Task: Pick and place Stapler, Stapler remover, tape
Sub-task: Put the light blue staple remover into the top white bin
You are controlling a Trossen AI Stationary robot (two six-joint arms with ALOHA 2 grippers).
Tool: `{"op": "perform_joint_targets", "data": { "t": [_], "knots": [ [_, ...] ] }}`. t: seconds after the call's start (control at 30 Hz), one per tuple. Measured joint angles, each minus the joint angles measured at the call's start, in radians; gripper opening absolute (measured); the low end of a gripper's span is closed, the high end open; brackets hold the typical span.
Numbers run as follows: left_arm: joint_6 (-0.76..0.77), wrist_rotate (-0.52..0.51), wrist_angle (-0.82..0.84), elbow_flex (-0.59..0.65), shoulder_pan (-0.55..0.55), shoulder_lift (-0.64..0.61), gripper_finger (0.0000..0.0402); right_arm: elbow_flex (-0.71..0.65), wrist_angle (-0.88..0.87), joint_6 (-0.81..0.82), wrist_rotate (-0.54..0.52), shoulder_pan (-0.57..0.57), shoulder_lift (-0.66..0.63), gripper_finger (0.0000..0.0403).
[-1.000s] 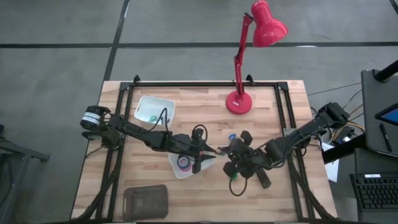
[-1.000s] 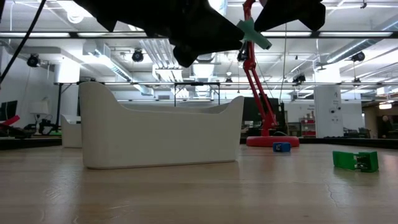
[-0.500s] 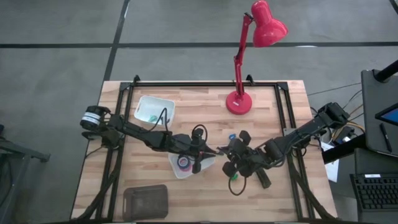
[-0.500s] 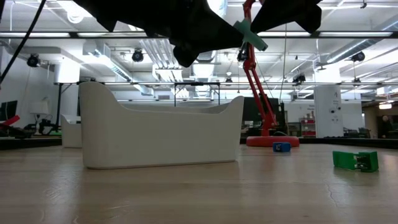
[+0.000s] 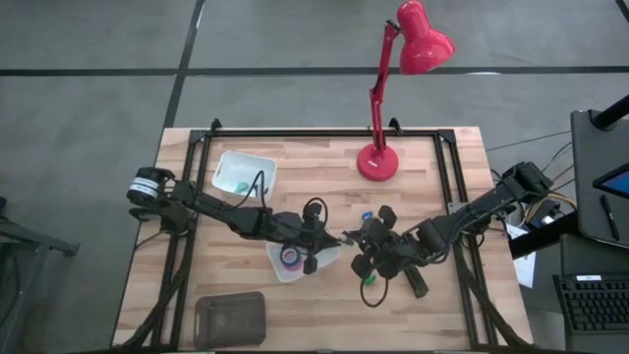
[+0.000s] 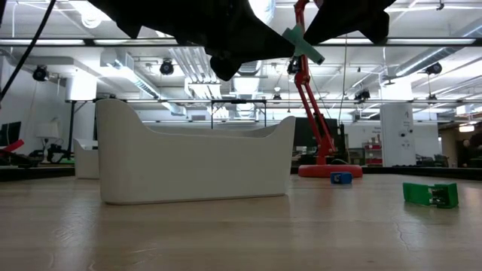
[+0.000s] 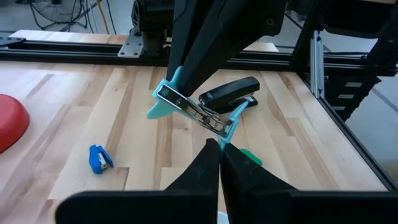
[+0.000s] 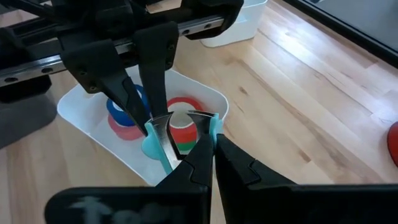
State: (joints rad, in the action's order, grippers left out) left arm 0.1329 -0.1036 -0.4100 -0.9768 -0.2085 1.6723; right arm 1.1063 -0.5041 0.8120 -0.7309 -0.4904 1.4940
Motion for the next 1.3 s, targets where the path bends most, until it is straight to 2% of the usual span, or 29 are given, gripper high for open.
{"op": "perform_joint_targets", "data": {
  "t": [0.2, 0.3, 0.57, 0.8, 1.03, 1.17, 1.3],
  "knots": [
    [0.011, 0.001, 0.0, 0.0, 0.0, 0.0, 0.0004, -0.01, 0.024, 0.0, 0.005, 0.0, 0.0, 0.0009],
    [0.014, 0.004, -0.001, 0.0, 0.0, 0.0, 0.0004, -0.011, 0.024, -0.001, 0.005, 0.0, 0.0, 0.0022],
    [0.014, 0.001, -0.001, 0.0, 0.0, 0.0, 0.0003, -0.011, 0.028, -0.01, -0.003, 0.0, 0.0, 0.0113],
    [0.014, -0.014, 0.0, 0.001, 0.0, 0.0, 0.0003, 0.024, 0.041, -0.098, -0.024, -0.006, -0.002, 0.0182],
    [0.031, -0.128, 0.06, 0.024, 0.002, -0.025, 0.0003, 0.046, 0.041, -0.161, -0.149, -0.06, -0.007, 0.0208],
    [0.027, -0.204, 0.129, 0.042, 0.004, -0.093, 0.0004, 0.046, 0.036, -0.171, -0.21, -0.086, -0.013, 0.0206],
    [0.076, -0.319, 0.28, 0.067, 0.003, -0.196, 0.0003, 0.046, 0.036, -0.171, -0.215, -0.09, -0.014, 0.0203]
  ]
}}
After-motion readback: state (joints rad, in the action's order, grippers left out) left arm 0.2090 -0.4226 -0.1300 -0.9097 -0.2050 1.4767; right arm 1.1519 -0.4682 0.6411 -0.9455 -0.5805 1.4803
